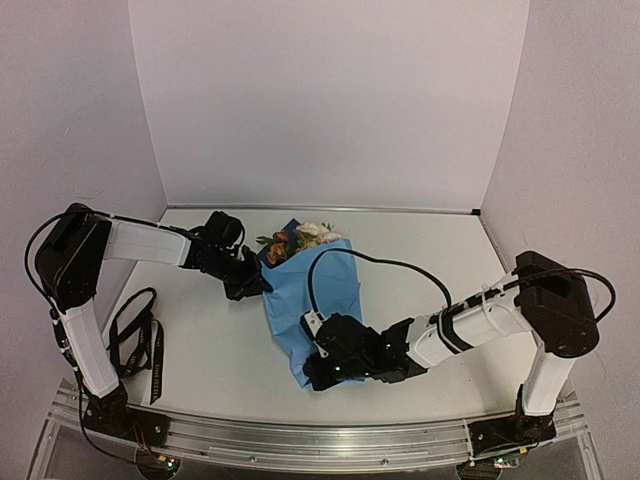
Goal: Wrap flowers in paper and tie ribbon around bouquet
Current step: Press the fold line of the folded wrapping paper.
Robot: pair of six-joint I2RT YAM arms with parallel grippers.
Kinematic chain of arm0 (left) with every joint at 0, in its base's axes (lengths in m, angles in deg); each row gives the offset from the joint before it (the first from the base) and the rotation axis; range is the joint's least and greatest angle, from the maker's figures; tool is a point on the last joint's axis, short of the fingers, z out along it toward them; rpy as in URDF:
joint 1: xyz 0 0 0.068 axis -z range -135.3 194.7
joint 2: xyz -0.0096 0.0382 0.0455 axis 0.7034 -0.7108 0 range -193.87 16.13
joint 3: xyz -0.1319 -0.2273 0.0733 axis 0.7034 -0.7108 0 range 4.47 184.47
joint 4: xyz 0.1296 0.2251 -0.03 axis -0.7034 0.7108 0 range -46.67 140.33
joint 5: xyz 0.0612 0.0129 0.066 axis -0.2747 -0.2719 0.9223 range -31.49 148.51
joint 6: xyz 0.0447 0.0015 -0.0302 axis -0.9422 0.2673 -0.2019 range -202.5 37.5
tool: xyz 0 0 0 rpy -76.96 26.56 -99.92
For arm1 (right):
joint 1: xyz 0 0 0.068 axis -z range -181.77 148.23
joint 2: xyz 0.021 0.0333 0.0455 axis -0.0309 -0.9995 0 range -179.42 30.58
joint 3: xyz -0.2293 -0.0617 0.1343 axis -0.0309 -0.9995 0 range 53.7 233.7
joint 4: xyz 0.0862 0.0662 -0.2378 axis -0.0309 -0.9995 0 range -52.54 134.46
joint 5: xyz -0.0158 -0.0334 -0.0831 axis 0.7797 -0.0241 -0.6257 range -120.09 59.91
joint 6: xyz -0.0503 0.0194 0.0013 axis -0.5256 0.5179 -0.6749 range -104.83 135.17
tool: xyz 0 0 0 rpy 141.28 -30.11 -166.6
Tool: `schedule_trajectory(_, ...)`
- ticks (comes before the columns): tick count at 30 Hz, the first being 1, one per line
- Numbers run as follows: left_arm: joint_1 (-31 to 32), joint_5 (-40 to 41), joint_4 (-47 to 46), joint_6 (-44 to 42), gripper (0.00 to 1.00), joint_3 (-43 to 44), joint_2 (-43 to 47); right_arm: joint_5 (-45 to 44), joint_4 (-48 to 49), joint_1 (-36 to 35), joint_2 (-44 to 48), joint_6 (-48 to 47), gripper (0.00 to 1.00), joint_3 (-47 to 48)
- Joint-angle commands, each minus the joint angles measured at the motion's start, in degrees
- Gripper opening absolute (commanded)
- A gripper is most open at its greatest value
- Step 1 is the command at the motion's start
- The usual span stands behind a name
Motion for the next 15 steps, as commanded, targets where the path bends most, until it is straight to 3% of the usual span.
schedule_trajectory(1,0.0,-1.7,2.5,-3.1,0.00,3.3,-0.3,1.9,2.3,0.1,0.3,0.8,0.00,-1.3)
schedule_trajectory(15,-2.7,1.5,7.0,-13.3,0.00,8.7,-4.7,5.3,2.8,-0.1,1.5,4.9,0.00,-4.5)
